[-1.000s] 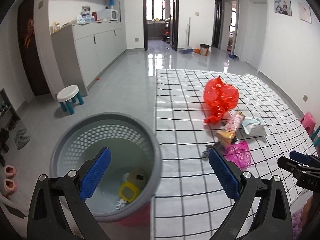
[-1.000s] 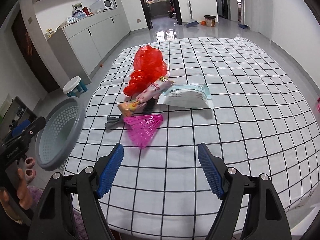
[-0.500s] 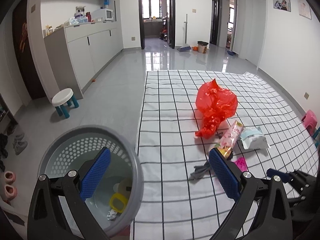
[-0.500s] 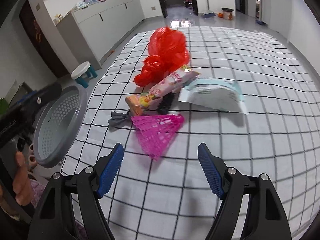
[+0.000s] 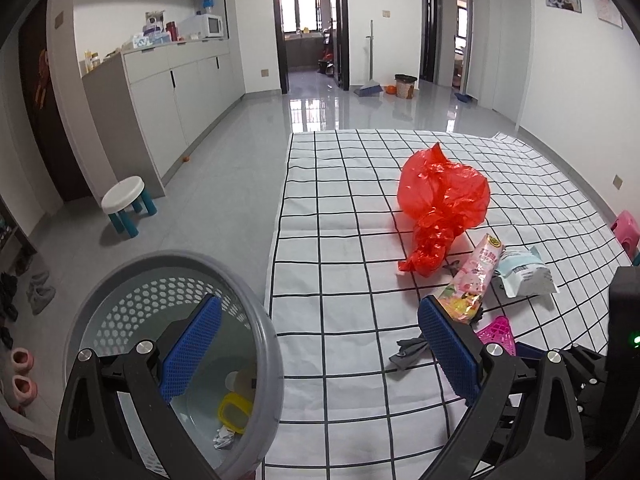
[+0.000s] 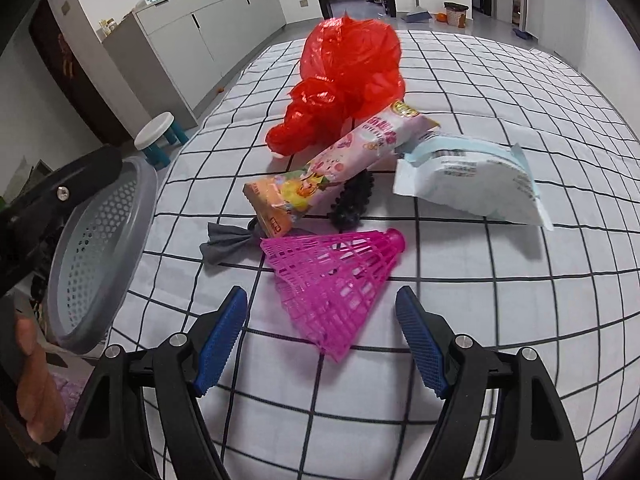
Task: Collect trash
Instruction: 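Close the right tool on the pink shuttlecock and lift it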
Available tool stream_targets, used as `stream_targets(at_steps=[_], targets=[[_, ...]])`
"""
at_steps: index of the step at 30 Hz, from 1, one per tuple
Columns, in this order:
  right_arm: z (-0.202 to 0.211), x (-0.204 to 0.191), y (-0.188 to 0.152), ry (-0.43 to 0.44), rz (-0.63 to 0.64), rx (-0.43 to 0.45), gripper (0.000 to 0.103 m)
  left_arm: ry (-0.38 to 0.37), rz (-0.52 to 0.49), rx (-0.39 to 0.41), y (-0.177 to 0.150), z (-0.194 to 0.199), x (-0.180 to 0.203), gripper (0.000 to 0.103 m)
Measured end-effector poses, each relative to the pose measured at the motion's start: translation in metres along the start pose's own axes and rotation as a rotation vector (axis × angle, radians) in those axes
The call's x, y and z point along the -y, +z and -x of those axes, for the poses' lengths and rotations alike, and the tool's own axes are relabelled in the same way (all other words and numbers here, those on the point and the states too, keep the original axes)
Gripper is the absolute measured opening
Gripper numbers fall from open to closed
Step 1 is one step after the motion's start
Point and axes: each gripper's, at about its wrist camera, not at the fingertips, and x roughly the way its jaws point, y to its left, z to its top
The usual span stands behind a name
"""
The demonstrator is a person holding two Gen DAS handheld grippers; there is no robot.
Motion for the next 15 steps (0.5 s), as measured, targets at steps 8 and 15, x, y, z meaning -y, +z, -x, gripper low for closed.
stream_targets(at_steps=[8,15], targets=[[-0.011,-0.012,0.004,-0.113,0.040,0.039,0.075,0.012,0.031,-0.014,-0.002,-0.007,-0.011,0.097],[-0.018,-0.016,0.009,-0.198,0.058,0.050,0.075,0.003,0.032,-0.023,-0.003,-0.009,-0.010,0.097]])
